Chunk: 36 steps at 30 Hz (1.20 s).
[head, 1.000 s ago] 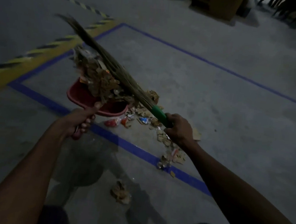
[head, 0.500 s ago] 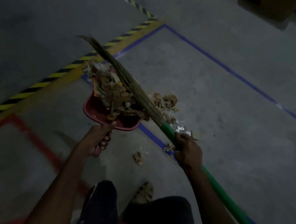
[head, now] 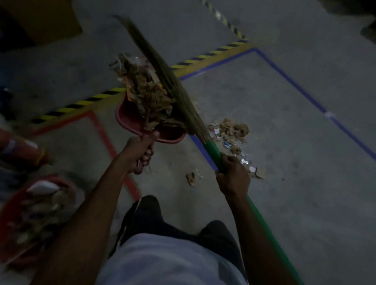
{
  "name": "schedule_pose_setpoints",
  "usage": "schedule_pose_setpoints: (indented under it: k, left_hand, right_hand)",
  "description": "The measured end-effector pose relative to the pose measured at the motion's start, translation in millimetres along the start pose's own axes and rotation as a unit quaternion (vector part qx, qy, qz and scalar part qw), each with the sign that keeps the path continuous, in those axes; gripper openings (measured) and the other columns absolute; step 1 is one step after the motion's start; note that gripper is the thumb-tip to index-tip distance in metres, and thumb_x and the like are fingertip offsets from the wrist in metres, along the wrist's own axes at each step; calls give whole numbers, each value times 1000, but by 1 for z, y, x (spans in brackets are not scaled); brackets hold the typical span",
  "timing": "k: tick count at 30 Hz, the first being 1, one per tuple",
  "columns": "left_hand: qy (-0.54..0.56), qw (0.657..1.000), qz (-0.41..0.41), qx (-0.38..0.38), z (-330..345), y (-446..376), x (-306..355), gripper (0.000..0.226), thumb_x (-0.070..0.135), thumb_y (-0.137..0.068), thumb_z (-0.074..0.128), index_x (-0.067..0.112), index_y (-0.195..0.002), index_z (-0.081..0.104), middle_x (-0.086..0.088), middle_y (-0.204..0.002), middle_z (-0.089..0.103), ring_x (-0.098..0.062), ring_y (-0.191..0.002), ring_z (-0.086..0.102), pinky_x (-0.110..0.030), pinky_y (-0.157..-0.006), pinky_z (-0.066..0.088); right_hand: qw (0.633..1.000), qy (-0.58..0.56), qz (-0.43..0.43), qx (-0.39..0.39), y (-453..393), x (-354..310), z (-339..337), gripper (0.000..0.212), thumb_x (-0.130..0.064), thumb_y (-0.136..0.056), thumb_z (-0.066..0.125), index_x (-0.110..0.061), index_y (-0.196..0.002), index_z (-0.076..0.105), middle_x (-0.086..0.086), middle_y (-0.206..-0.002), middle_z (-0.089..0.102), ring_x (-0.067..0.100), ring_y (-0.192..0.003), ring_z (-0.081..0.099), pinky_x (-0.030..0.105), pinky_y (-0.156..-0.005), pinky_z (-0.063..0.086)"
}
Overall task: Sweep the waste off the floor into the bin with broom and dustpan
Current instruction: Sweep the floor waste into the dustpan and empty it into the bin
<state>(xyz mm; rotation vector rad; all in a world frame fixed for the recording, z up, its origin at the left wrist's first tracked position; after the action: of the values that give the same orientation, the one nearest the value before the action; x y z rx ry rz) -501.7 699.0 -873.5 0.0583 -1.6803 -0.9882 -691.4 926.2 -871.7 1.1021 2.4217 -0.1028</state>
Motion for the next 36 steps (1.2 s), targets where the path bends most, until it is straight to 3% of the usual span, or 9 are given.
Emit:
schedule_pose_setpoints:
  k: [5, 11, 20, 29, 36]
  left_hand:
    - [50, 997, 9, 60, -11, 88, -21, 45, 47, -92, 71, 17, -69, 46, 2, -49, 38, -10, -37, 31, -18, -41, 28]
    - [117, 983, 16, 139, -50, 162, -58, 45, 46, -91, 71, 13, -70, 49, -1, -52, 39, -13, -38, 32, -20, -41, 30]
    - [186, 958, 34, 216, -139, 219, -105, 44, 48, -95, 66, 16, -70, 48, 1, -52, 39, -9, -38, 32, -19, -40, 26]
    - [234, 935, -38, 263, -274, 232, -182, 47, 48, -93, 69, 14, -66, 50, 0, -49, 41, -10, -36, 34, -18, -39, 27]
    - [293, 923, -106, 225, -351, 201, -237, 48, 53, -88, 71, 15, -69, 49, 1, -51, 42, -11, -35, 36, -20, -39, 30]
  right_hand:
    - [997, -27, -66, -25, 37, -8, -32, 60, -14, -80, 72, -18, -138, 58, 4, -131, 63, 30, -105, 62, 30, -77, 48]
    - [983, -23, -171, -64, 70, -43, -46, 59, -14, -81, 70, -20, -138, 58, 2, -124, 64, 21, -98, 61, 25, -68, 43]
    - [954, 15, -284, -98, 90, -129, 7, 61, -17, -80, 75, -23, -138, 58, 1, -125, 64, 24, -99, 63, 32, -72, 51]
    - [939, 56, -292, -171, 151, -238, 108, 63, -16, -76, 78, -20, -136, 60, 5, -126, 66, 32, -100, 66, 41, -71, 57]
    - [933, 128, -269, -203, 177, -305, 153, 62, -14, -75, 76, -21, -135, 62, 4, -121, 68, 34, -94, 67, 36, -68, 53]
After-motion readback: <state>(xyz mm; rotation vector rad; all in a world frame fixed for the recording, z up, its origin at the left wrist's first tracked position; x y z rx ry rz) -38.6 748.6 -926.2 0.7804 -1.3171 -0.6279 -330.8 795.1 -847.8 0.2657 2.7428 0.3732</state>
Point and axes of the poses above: each hand's wrist, its own y-axis away from the middle knuckle, its own z-axis out of the palm, x = y × z, the point moved 2 cm from there along -y, towards the middle knuckle
